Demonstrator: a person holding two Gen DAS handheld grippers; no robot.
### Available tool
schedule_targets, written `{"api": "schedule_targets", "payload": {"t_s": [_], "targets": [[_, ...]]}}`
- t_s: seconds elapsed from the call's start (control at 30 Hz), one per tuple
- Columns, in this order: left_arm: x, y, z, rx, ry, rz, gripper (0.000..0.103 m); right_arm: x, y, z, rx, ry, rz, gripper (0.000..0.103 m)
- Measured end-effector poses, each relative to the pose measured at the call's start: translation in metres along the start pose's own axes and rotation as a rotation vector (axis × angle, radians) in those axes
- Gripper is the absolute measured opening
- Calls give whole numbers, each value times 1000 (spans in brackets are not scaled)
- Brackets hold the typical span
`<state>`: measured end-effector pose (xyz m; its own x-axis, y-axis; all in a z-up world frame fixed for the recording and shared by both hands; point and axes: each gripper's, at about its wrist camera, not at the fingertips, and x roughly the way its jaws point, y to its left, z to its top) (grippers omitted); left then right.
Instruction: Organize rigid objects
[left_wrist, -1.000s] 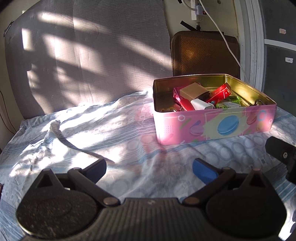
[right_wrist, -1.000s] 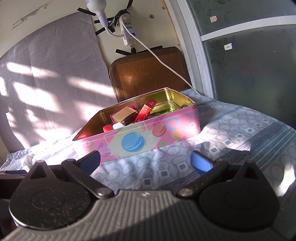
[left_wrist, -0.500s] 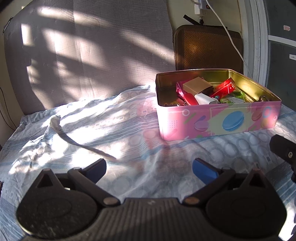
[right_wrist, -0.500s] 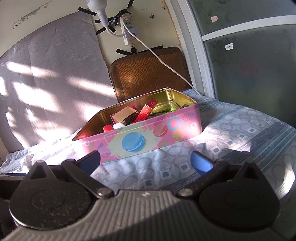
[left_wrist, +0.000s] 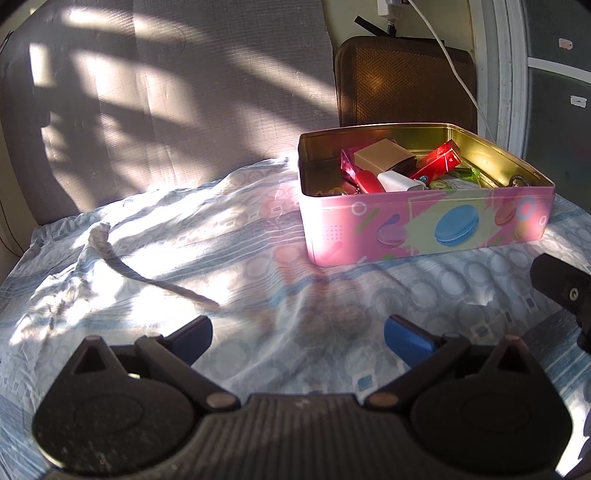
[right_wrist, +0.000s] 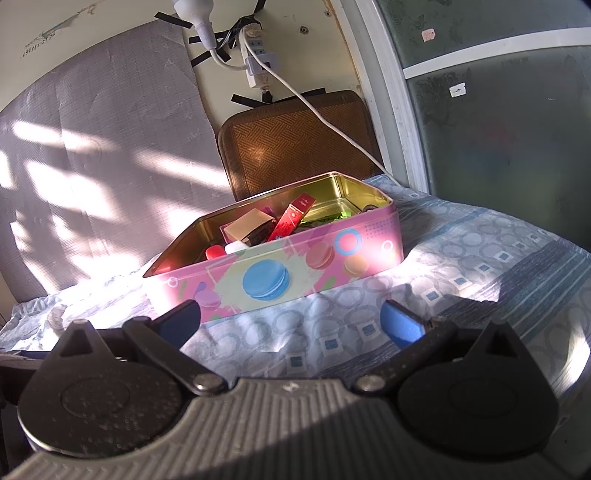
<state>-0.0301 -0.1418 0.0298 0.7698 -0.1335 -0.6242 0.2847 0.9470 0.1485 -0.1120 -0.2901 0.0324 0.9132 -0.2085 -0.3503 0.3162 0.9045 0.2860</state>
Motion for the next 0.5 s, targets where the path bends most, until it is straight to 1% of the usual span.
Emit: {"api": "schedule_targets", "payload": {"t_s": [0.5], "targets": [[3,0,0,-1,15,-10,103,4,1,-2,-7,14,6,103]]}}
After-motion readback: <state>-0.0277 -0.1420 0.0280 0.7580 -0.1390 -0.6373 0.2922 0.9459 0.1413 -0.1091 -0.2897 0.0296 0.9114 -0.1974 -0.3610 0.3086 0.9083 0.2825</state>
